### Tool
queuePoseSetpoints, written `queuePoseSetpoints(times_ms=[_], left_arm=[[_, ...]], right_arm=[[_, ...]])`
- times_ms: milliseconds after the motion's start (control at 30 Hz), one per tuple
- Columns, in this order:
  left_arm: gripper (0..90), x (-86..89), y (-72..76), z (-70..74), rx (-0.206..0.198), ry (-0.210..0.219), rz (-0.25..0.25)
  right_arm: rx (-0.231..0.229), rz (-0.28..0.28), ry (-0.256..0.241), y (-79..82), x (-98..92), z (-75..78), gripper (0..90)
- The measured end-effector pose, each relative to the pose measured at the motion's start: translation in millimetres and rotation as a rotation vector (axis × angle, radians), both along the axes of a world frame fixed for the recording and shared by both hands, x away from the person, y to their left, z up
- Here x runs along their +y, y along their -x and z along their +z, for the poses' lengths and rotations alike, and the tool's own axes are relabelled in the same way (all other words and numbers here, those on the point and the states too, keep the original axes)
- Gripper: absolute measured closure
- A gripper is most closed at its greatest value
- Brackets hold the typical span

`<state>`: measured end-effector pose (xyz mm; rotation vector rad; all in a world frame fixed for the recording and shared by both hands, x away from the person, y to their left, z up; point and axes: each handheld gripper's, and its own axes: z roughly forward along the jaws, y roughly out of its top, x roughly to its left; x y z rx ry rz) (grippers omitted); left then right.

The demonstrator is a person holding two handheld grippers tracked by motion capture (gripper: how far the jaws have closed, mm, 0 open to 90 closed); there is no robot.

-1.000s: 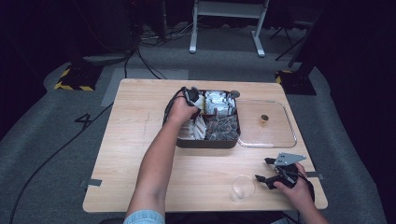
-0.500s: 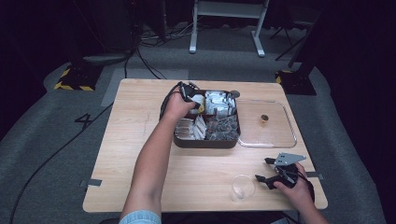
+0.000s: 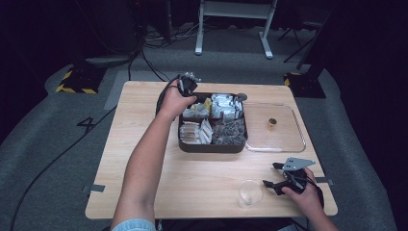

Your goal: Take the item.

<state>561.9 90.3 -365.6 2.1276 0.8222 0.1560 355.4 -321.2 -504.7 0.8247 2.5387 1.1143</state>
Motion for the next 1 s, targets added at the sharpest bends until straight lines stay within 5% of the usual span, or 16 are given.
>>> queuePoseSetpoints(times_ms=[667, 1000], left_arm=[[90.0, 3.4, 76.9, 63.2, -0.092, 0.121, -0.191], [90.0, -12.4, 128.4, 85.6, -0.146, 0.124, -0.332]], right_arm=[[-0.001, 0.002, 0.002, 0.0, 0.1, -0.1, 14.0], [-0.002, 0.002, 0.002, -0.1, 0.1, -0.1, 14.0]])
